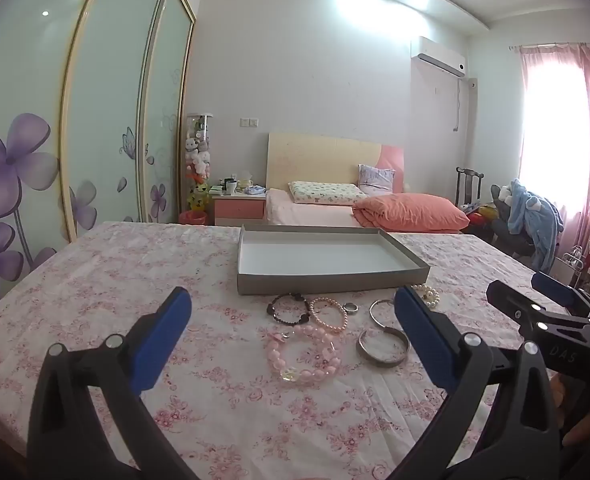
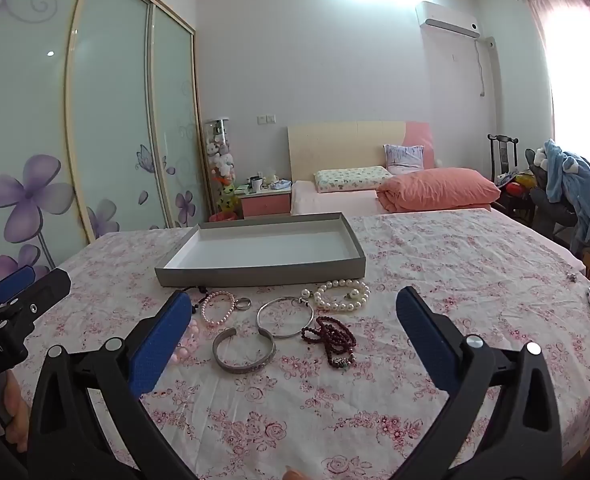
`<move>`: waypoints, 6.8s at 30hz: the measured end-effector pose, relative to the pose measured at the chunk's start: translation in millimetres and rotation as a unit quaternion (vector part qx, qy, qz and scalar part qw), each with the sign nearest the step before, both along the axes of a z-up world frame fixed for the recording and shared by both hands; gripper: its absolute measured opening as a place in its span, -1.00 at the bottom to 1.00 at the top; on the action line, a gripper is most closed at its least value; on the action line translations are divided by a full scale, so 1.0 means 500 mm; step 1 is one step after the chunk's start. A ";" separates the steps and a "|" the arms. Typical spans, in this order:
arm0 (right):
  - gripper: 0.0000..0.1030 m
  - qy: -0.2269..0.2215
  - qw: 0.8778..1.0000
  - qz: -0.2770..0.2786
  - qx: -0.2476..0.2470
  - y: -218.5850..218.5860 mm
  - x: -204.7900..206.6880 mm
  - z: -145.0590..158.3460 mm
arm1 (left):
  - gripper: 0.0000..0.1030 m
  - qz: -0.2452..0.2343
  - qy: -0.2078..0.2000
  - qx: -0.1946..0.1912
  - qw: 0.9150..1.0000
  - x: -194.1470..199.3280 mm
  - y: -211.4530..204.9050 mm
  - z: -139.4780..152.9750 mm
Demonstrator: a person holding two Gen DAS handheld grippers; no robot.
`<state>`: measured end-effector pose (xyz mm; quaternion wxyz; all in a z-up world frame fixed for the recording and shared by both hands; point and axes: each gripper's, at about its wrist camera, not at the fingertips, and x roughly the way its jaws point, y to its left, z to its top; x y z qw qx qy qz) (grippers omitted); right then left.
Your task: Organize jewelry
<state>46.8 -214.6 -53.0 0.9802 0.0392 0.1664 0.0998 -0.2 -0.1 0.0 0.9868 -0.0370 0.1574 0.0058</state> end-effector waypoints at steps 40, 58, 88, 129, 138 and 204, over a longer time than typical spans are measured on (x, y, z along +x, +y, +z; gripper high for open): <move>0.97 0.004 1.000 0.000 0.000 0.005 0.004 -0.004 | 0.92 0.000 0.005 -0.003 1.000 0.001 0.001 0.000; 0.97 0.006 1.000 -0.001 -0.001 0.006 0.005 -0.007 | 0.92 0.001 0.006 -0.005 1.000 0.001 0.001 0.000; 0.97 0.008 1.000 -0.001 0.000 0.005 0.003 -0.008 | 0.92 0.001 0.008 -0.005 1.000 0.002 0.001 0.000; -0.50 0.256 0.963 0.009 -0.078 0.006 0.231 -0.148 | 0.52 -0.036 0.261 -0.017 0.964 0.240 0.041 -0.146; -0.74 0.262 0.964 -0.011 -0.052 -0.019 0.257 -0.142 | -0.01 -0.038 0.293 -0.033 0.955 0.271 0.049 -0.171; -0.81 0.014 0.999 0.047 0.002 0.044 0.299 0.132 | -0.74 -0.050 0.072 -0.020 0.996 0.324 0.020 0.114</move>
